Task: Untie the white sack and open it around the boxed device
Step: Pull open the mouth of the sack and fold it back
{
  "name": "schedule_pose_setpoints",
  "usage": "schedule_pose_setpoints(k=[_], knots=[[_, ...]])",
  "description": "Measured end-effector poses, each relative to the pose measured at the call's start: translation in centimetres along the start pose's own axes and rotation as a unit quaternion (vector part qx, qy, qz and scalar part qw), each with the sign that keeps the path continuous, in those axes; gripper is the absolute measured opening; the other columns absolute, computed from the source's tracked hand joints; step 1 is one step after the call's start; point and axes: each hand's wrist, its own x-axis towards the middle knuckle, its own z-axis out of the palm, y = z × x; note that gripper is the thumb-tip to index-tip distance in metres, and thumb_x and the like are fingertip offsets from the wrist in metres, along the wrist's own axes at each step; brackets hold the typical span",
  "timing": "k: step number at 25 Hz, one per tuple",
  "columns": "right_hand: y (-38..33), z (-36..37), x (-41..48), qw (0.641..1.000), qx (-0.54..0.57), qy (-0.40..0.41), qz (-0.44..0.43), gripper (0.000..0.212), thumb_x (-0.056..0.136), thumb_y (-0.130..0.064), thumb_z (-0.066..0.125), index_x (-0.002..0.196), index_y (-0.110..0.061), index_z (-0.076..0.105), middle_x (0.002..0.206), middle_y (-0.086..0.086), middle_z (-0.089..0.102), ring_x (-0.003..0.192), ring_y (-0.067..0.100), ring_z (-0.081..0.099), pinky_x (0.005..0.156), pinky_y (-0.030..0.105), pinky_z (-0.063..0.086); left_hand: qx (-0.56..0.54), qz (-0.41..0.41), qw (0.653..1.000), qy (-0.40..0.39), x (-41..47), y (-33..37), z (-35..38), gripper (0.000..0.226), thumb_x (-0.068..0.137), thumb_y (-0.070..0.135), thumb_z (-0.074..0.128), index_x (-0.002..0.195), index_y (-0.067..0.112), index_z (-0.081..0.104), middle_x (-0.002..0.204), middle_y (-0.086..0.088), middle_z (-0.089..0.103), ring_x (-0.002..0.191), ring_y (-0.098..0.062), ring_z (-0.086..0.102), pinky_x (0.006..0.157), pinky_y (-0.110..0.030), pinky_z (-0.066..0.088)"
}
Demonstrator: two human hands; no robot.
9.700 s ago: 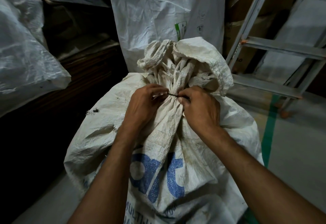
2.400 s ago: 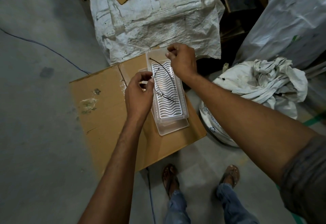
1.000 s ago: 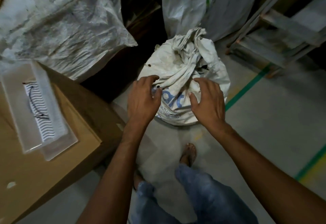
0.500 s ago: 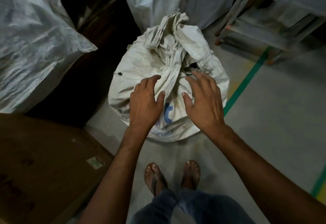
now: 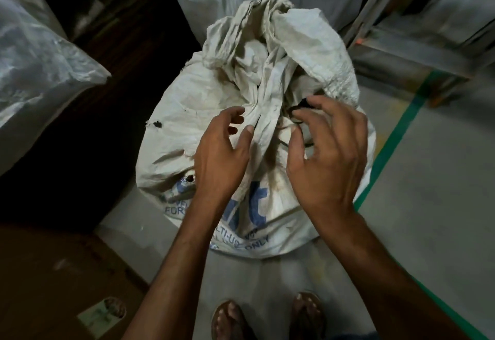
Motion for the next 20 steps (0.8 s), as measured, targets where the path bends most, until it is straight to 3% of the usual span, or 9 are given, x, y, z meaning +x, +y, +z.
schedule_pose_setpoints(k=[6,10,13,18,20], knots=[[0.4,-2.7,5.3,0.999,-0.03,-0.027,0.013,0.021,0.085,-0.007,0.067,0.103,-0.014,0.074,0.129,0.004,0.063,0.117,0.028,0.054,0.093,0.041,0.047,-0.003,0.012,1.0,-0.015,2.5,5.3,-0.1,0.035,0.098,0.045,0.058,0.131,0.032,0.058,0.12,0.017,0.067,0.104,-0.002,0.064,0.086,-0.035,0.056],[1.3,-3.5,6.7,0.998,-0.016,-0.037,0.038,0.021,0.085,-0.006,0.066,0.103,-0.014,0.073,0.119,0.001,0.066,0.11,0.025,0.055,0.089,0.041,0.049,0.043,-0.03,0.996,-0.066,4.0,5.7,1.4,0.056,0.093,0.052,0.064,0.142,0.028,0.051,0.131,0.008,0.066,0.112,-0.014,0.065,0.092,-0.039,0.055],[1.5,-3.4,6.3,0.997,-0.005,-0.054,0.055,0.02,0.086,-0.009,0.067,0.105,-0.014,0.073,0.117,0.0,0.066,0.11,0.023,0.055,0.089,0.041,0.049,0.053,-0.035,0.997,-0.048,4.4,5.2,2.2,0.053,0.092,0.046,0.067,0.139,0.028,0.054,0.127,0.008,0.067,0.097,-0.011,0.069,0.086,-0.041,0.058],[2.1,-2.9,8.4,0.989,0.019,-0.113,0.097,0.035,0.097,-0.03,0.062,0.129,-0.016,0.061,0.14,0.003,0.056,0.129,0.021,0.049,0.106,0.035,0.041,-0.035,-0.009,0.999,0.017,4.7,8.6,0.7,0.036,0.098,0.049,0.058,0.127,0.028,0.063,0.116,0.013,0.07,0.095,0.0,0.066,0.082,-0.031,0.057],[1.9,-2.6,9.6,0.982,0.035,-0.133,0.132,0.04,0.102,-0.034,0.053,0.139,-0.017,0.054,0.143,0.003,0.056,0.132,0.021,0.049,0.109,0.037,0.04,-0.06,0.027,0.997,0.03,5.8,10.8,0.2,0.032,0.1,0.039,0.059,0.13,0.029,0.061,0.122,0.013,0.066,0.099,-0.001,0.065,0.082,-0.026,0.055]])
